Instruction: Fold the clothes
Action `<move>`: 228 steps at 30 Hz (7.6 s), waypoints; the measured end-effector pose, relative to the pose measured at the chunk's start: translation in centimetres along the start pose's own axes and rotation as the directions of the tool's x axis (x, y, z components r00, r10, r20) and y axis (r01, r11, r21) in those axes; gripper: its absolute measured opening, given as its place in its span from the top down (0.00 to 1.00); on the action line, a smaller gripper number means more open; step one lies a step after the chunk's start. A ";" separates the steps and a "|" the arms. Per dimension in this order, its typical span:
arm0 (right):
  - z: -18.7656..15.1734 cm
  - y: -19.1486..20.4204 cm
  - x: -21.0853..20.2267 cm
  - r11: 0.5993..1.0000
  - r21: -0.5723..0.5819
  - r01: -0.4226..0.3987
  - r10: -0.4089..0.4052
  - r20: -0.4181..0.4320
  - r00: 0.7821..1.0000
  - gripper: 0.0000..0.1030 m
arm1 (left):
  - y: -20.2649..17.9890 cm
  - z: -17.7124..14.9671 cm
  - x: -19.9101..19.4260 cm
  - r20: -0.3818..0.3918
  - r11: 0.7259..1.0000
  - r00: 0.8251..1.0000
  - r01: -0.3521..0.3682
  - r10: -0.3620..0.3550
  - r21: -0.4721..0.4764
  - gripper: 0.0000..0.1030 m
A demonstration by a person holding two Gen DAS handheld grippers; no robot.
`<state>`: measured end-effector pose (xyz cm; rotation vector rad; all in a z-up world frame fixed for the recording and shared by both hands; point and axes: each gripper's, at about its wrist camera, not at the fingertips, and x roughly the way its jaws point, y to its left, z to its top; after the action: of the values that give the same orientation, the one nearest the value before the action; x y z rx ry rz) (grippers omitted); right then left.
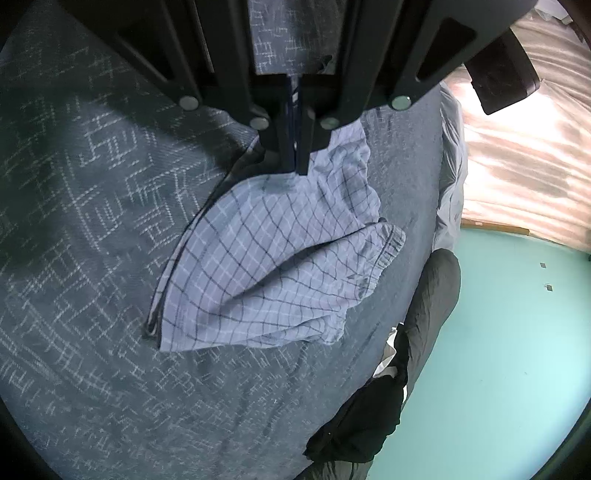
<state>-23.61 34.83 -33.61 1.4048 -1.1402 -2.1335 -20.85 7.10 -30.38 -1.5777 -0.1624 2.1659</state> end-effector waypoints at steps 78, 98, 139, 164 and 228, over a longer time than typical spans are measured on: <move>3.0 -5.2 -2.0 0.990 0.141 0.027 -0.047 0.137 0.989 0.96 | 4.0 -1.6 -0.6 0.027 0.962 0.993 -0.109 0.119 -0.252 0.90; 3.9 -1.5 -1.6 1.000 -0.006 0.017 -0.015 0.164 0.986 0.96 | 7.1 5.3 -0.5 0.265 0.947 0.962 0.030 0.059 -0.318 0.62; 12.4 14.9 15.8 0.732 -0.654 0.193 -0.329 -0.090 0.940 0.75 | 12.6 8.1 0.5 0.296 0.905 0.953 0.183 -0.067 -0.384 0.55; 13.0 14.8 15.7 0.670 -0.715 0.199 -0.324 -0.041 0.945 1.00 | 12.5 8.3 0.5 0.299 0.908 0.954 0.145 -0.023 -0.394 0.55; 12.6 8.4 9.1 0.673 -0.689 0.270 -0.371 0.002 0.929 0.78 | 11.7 8.6 1.8 0.270 0.921 0.963 0.107 -0.002 -0.376 0.54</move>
<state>-40.01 29.16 -30.21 1.4047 0.0170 -2.2744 -32.57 -1.11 -33.15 -1.4421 -0.7548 2.3985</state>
